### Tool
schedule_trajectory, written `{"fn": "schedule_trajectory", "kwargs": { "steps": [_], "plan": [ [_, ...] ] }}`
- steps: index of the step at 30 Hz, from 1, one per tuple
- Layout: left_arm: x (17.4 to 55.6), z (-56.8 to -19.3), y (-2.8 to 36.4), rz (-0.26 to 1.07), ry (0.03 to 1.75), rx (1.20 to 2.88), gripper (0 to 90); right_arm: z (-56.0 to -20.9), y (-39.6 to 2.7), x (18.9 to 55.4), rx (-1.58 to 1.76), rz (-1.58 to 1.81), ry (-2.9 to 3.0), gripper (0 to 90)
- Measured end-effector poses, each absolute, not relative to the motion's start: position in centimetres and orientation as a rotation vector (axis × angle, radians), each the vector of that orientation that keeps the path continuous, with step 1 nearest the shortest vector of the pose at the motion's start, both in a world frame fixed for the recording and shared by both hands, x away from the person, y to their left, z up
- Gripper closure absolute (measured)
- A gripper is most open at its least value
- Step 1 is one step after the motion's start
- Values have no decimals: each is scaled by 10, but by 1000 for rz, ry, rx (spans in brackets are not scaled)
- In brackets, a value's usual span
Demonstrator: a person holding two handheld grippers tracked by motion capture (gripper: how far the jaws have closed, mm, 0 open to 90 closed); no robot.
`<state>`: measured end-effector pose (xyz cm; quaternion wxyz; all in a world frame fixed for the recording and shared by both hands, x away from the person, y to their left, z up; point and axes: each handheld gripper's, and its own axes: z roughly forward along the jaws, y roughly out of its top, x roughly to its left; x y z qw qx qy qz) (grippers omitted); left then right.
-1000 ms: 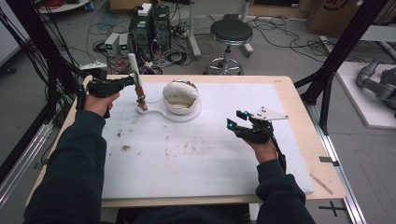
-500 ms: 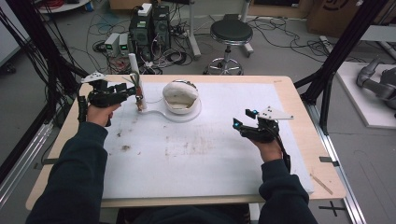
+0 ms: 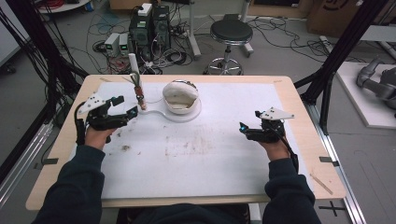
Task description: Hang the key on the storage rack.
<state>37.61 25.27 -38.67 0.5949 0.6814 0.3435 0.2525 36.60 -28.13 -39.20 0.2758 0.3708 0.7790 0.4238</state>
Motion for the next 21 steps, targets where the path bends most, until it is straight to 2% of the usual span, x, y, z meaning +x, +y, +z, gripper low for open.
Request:
{"fn": "schedule_trajectory", "kwargs": {
  "steps": [4,21],
  "plan": [
    [367,-394,246,582,783,1638,222,-395,-292,364,999,1120,2115,218],
    [355,-410,239,544,811,1597,194,-394,-299,363,1041,1139,2079,218]
  ]
}}
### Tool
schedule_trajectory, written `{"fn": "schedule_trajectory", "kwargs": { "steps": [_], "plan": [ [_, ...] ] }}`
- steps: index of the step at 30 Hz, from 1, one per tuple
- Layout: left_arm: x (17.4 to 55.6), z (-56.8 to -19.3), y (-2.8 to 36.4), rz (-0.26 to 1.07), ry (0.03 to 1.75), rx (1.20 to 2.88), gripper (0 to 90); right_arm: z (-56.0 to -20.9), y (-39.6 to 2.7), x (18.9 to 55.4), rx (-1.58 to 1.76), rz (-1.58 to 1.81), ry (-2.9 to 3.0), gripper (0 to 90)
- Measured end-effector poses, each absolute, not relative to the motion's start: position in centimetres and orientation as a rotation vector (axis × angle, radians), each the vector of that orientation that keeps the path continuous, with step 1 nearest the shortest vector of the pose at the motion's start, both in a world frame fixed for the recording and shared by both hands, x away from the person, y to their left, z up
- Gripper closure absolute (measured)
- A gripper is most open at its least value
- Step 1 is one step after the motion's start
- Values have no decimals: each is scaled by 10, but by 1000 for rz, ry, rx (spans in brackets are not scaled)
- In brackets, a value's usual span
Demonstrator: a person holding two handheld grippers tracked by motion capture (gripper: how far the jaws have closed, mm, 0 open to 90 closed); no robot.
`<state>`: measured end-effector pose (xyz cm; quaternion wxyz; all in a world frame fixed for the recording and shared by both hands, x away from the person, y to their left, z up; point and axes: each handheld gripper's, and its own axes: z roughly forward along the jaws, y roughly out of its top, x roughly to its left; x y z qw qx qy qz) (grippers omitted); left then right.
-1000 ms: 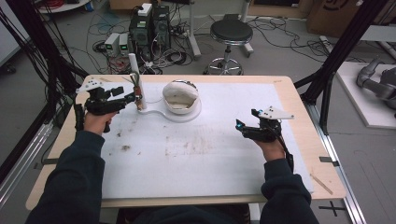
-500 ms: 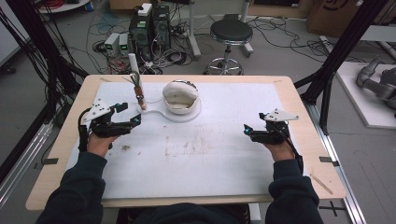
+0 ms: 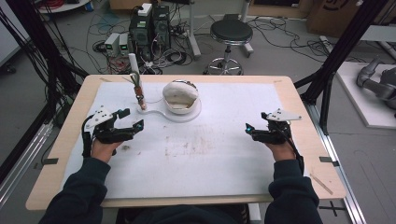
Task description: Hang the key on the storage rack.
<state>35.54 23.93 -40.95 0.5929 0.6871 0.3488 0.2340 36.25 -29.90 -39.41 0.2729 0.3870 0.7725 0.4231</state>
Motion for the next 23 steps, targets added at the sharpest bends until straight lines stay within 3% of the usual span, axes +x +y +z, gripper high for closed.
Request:
{"fn": "schedule_trajectory", "kwargs": {
  "steps": [23],
  "plan": [
    [359,-412,246,553,854,1598,204,-396,-302,364,1063,1151,2079,218]
  ]
}}
